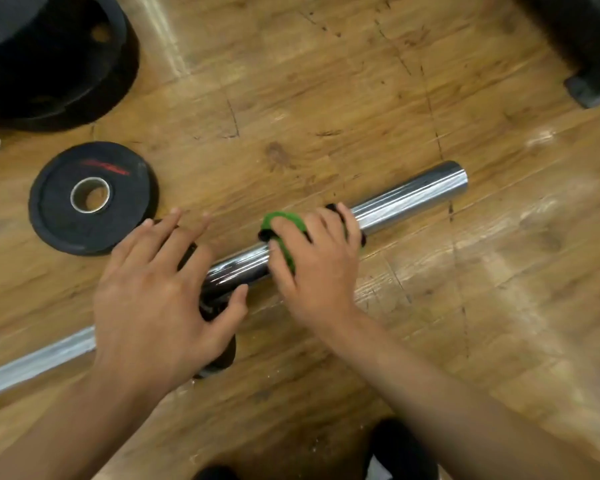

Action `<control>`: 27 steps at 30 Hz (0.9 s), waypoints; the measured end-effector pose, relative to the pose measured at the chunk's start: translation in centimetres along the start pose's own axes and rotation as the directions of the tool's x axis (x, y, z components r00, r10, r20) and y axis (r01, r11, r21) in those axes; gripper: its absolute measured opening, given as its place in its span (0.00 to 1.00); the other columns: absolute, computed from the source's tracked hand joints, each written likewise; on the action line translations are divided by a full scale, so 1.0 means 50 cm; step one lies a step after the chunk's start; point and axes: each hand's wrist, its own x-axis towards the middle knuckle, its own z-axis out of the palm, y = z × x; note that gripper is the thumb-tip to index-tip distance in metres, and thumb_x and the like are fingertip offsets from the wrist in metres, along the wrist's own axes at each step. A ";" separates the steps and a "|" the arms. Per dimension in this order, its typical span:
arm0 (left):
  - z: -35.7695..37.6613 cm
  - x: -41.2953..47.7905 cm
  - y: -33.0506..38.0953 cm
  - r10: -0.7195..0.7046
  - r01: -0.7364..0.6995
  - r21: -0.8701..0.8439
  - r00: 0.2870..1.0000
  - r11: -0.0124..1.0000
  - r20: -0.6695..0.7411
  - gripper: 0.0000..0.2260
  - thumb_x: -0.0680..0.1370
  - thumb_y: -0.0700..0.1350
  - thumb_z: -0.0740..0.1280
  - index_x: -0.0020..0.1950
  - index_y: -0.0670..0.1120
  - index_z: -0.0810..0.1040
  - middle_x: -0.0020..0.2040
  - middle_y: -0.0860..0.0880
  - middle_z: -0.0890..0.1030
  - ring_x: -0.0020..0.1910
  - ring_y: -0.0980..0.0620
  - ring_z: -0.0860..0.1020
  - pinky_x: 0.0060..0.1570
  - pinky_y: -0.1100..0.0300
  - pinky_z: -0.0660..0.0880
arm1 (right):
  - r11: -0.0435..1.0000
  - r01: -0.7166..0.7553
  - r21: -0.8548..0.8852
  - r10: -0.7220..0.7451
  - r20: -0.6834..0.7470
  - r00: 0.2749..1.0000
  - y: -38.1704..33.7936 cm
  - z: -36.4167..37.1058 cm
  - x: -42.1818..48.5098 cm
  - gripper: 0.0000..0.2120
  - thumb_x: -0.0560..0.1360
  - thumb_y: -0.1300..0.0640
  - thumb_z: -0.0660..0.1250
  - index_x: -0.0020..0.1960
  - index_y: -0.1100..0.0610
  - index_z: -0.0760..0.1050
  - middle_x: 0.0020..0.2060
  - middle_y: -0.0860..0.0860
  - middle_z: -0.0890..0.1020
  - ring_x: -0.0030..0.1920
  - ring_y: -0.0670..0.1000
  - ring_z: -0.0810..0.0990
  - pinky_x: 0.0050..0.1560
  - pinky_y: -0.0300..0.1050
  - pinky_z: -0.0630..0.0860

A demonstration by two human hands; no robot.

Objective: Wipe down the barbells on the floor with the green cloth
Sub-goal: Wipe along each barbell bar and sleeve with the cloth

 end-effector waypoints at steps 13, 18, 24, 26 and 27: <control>0.010 -0.002 0.028 0.007 -0.004 0.048 0.999 0.999 -0.052 0.25 0.78 0.60 0.64 0.58 0.41 0.84 0.69 0.42 0.81 0.72 0.38 0.75 0.75 0.43 0.65 | 0.930 -0.361 -0.071 0.342 -0.192 0.920 0.187 -0.067 0.090 0.11 0.77 0.55 0.63 0.52 0.57 0.83 0.46 0.58 0.82 0.58 0.61 0.79 0.79 0.64 0.57; 0.003 -0.042 0.052 0.005 -0.003 0.087 1.000 0.996 -0.025 0.26 0.78 0.61 0.64 0.57 0.40 0.85 0.70 0.41 0.80 0.73 0.36 0.74 0.76 0.40 0.65 | 0.981 0.180 -0.071 -0.173 0.093 0.981 0.068 -0.051 -0.004 0.14 0.83 0.50 0.61 0.60 0.55 0.81 0.46 0.54 0.81 0.51 0.57 0.78 0.77 0.55 0.62; 0.002 -0.140 0.088 0.061 -0.062 0.033 0.998 0.998 0.002 0.29 0.79 0.62 0.62 0.66 0.41 0.83 0.75 0.38 0.74 0.79 0.35 0.65 0.79 0.39 0.57 | 0.980 0.005 -0.198 -0.004 0.002 1.000 0.227 -0.127 0.006 0.14 0.81 0.50 0.61 0.58 0.56 0.80 0.45 0.56 0.81 0.51 0.60 0.79 0.76 0.54 0.61; -0.001 -0.168 0.106 0.091 -0.091 -0.026 0.996 0.996 0.008 0.30 0.78 0.62 0.63 0.69 0.41 0.81 0.78 0.38 0.70 0.80 0.37 0.64 0.79 0.41 0.56 | 0.964 -0.096 -0.249 0.105 0.025 0.994 0.258 -0.155 0.010 0.16 0.80 0.48 0.59 0.55 0.57 0.79 0.44 0.58 0.82 0.51 0.61 0.79 0.77 0.55 0.60; -0.004 -0.183 0.114 0.100 -0.100 -0.061 0.995 0.993 0.005 0.30 0.78 0.62 0.63 0.70 0.41 0.80 0.79 0.38 0.68 0.79 0.37 0.65 0.78 0.42 0.58 | 0.958 -0.134 -0.253 0.148 0.035 0.988 0.258 -0.163 0.007 0.16 0.79 0.48 0.58 0.53 0.58 0.79 0.44 0.59 0.82 0.51 0.62 0.79 0.77 0.55 0.60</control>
